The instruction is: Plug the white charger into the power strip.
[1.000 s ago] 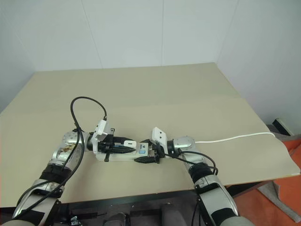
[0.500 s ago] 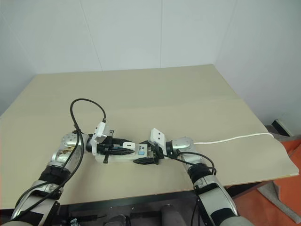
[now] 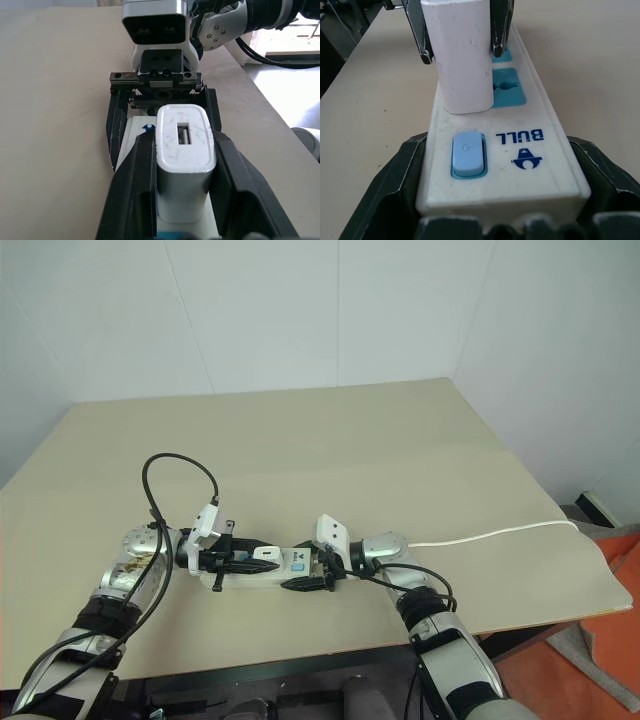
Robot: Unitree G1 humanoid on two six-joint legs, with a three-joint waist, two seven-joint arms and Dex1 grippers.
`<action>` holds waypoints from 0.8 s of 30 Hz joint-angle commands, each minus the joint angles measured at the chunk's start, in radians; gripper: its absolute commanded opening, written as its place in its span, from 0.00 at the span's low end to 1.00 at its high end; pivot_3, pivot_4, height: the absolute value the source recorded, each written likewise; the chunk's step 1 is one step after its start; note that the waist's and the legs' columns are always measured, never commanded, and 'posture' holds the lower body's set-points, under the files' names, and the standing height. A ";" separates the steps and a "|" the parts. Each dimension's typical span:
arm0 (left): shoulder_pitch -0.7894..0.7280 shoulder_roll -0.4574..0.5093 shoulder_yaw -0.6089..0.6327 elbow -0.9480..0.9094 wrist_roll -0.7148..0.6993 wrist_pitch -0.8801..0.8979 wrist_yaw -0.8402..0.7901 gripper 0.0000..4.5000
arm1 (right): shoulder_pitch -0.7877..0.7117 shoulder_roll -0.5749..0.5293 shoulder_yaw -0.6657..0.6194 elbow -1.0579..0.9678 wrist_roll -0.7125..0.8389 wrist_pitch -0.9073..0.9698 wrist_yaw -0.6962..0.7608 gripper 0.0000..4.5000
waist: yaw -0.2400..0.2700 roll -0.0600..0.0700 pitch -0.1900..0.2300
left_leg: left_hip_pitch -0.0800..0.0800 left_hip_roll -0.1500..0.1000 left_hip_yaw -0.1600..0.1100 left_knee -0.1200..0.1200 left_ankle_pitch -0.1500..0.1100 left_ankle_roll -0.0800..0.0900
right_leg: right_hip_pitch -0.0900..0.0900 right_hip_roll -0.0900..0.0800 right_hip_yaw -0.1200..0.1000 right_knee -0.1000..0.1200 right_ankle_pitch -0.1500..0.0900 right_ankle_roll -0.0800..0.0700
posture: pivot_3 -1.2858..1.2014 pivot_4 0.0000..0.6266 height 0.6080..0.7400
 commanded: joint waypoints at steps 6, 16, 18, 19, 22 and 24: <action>-0.008 0.045 0.049 -0.019 0.004 0.168 0.017 0.79 | 0.004 -0.018 0.009 -0.006 0.008 0.000 0.045 0.77 | 0.005 0.000 0.000 | -0.004 -0.002 -0.001 0.001 0.000 0.000 | -0.003 0.001 0.003 -0.002 0.000 0.000 | 0.52 0.24 1.00; -0.124 0.138 0.136 -0.283 -0.201 0.461 -0.080 1.00 | 0.002 -0.012 0.012 -0.006 0.004 -0.004 0.045 0.99 | 0.000 -0.008 0.006 | -0.012 -0.001 -0.002 0.001 0.000 0.000 | -0.008 0.003 0.003 -0.004 0.004 0.007 | 0.52 0.24 1.00; -0.140 0.153 0.151 -0.298 -0.216 0.477 -0.088 1.00 | 0.004 -0.013 0.013 -0.012 0.004 -0.005 0.045 0.99 | 0.000 -0.008 0.006 | -0.012 -0.001 -0.002 0.001 0.000 0.000 | -0.008 0.003 0.003 -0.005 0.004 0.007 | 0.52 0.24 1.00; -0.145 0.157 0.157 -0.302 -0.218 0.481 -0.086 1.00 | 0.006 -0.013 0.013 -0.017 0.004 -0.005 0.044 0.99 | 0.000 -0.008 0.006 | -0.011 -0.001 -0.002 0.001 0.000 0.000 | -0.007 0.002 0.003 -0.005 0.004 0.007 | 0.52 0.24 1.00; -0.154 0.166 0.170 -0.306 -0.223 0.494 -0.087 1.00 | 0.015 -0.018 0.012 -0.044 0.002 -0.014 0.036 0.99 | 0.000 -0.008 0.007 | -0.012 -0.001 -0.002 0.001 0.000 0.000 | -0.007 0.002 0.003 -0.007 0.004 0.007 | 0.52 0.24 1.00; -0.161 0.168 0.177 -0.297 -0.219 0.489 -0.085 1.00 | 0.024 -0.034 0.003 -0.093 0.011 -0.008 0.034 0.99 | 0.001 -0.009 0.008 | -0.013 -0.001 -0.002 0.001 0.000 0.000 | -0.007 0.002 0.003 -0.008 0.004 0.007 | 0.52 0.24 1.00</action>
